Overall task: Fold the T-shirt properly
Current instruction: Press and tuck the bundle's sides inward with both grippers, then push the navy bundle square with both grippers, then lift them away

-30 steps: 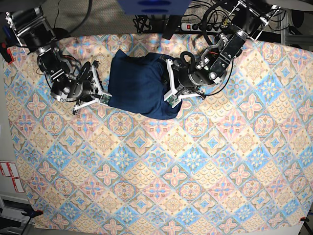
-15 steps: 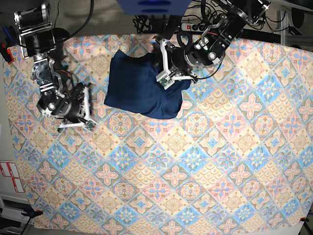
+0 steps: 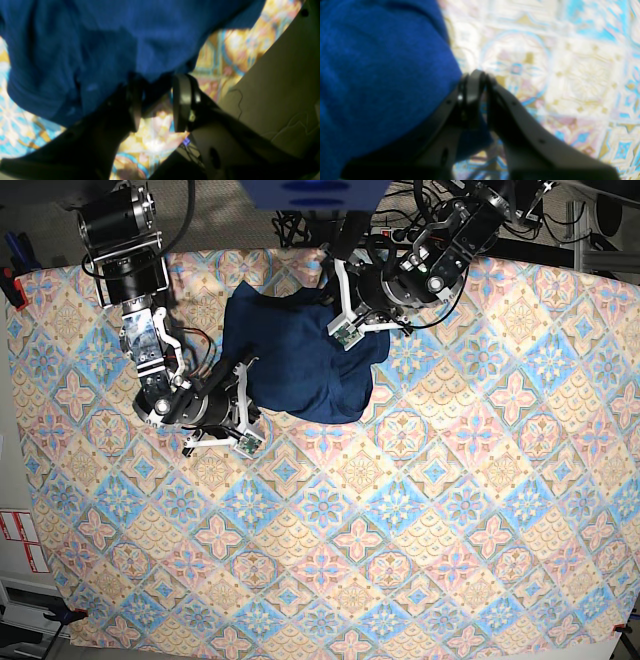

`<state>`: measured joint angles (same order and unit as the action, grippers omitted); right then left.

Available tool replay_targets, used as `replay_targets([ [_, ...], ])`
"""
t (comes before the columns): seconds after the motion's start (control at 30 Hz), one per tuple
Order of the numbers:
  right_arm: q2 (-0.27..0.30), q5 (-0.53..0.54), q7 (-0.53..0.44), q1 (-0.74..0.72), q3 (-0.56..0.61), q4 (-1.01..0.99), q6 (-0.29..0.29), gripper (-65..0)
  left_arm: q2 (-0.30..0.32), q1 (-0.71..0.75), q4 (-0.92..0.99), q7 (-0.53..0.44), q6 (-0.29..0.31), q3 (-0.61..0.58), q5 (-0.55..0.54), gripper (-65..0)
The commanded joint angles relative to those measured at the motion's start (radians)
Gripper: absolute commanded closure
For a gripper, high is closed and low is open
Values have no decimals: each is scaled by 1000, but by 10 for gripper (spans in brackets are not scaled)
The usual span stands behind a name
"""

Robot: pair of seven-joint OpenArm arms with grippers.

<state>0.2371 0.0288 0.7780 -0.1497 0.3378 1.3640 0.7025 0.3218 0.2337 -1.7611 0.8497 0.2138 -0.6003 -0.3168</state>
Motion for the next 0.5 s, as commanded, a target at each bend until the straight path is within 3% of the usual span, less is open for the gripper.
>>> replay_targets([
  [0.0, 12, 1, -12, -32, 8, 15, -4, -46, -3, -6, -13, -14, 3, 0, -12, -200],
  [0.13, 12, 1, -18, -35, 57, -5, -4, -46, -5, -7, 0, -16, 3, 4, -12, -171],
  [0.3, 12, 1, -19, -58, 63, -102, -4, -45, -5, -26, 10, -16, 3, 4, -14, -5],
  [0.47, 12, 1, -19, -64, 63, -160, -4, -45, -6, -30, 25, -16, 3, 6, -12, 0],
])
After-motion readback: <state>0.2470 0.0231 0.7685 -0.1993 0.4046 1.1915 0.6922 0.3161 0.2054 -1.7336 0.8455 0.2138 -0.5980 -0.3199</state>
